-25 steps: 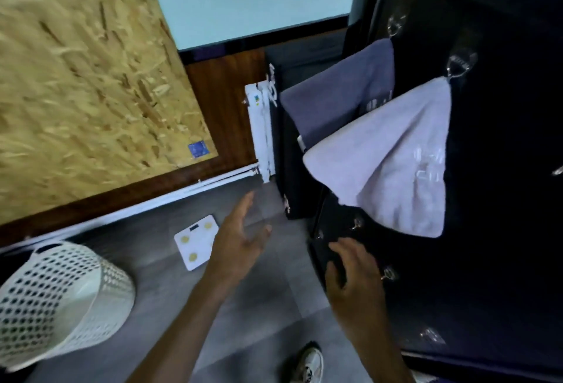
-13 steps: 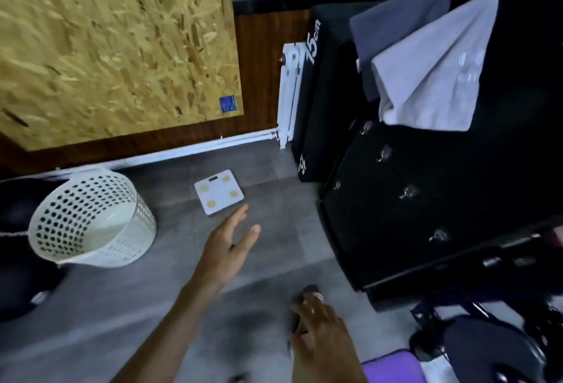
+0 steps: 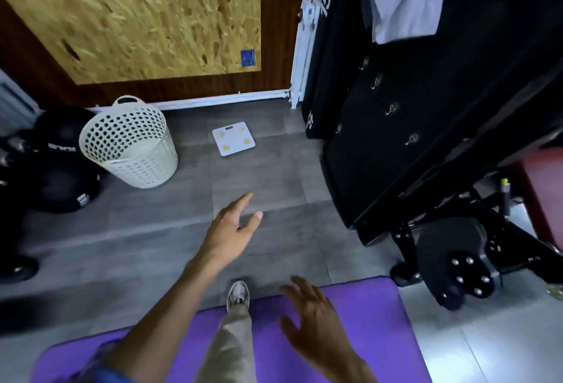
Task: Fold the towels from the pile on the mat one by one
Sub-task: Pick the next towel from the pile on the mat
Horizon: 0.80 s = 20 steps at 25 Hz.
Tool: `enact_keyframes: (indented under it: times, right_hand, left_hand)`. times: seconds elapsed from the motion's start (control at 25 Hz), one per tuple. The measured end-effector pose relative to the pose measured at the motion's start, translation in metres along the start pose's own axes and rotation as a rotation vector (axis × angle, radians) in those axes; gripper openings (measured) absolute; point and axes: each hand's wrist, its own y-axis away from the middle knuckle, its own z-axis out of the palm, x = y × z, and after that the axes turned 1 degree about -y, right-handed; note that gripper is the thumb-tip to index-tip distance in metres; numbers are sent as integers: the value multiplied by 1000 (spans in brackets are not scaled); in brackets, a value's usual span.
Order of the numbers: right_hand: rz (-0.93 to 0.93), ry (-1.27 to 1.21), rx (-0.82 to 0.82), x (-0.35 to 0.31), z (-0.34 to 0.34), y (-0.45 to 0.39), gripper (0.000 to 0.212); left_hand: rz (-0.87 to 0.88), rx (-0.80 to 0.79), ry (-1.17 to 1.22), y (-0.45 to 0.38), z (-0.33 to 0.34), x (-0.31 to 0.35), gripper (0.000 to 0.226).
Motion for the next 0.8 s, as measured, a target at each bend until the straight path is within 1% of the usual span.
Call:
enact_keyframes:
  times: [0.08,0.2,0.36,0.44,0.52,0.64,0.72,0.8]
  right_hand:
    - [6,11,-51,13,20,75,52]
    - [77,-73,-51,23,50,172,52]
    - [133,-149,-139,3,80,271,56]
    - [146,-187,-168,-14,89,304,62]
    - [158,-206,-160,-34,98,328,67]
    - [189,-168,-238,-72,119,367,74]
    - [200,-175,-231,-96,135,389,72]
    - [205,-178,-251,-122,152,408,73]
  left_hand:
    - [-8,-8,-24,72,34,-8,54]
    - [-56,-22,-36,172,67,-14,52]
    - [-129,17,-19,283,79,-24,50]
    - [-155,34,-26,325,79,-36,48]
    - [-199,21,-41,358,76,-54,48]
    - [-239,-15,-65,402,65,-92,49]
    - [-273,-23,-21,428,53,-118,50]
    - [-301,-17,85,460,38,-150,50]
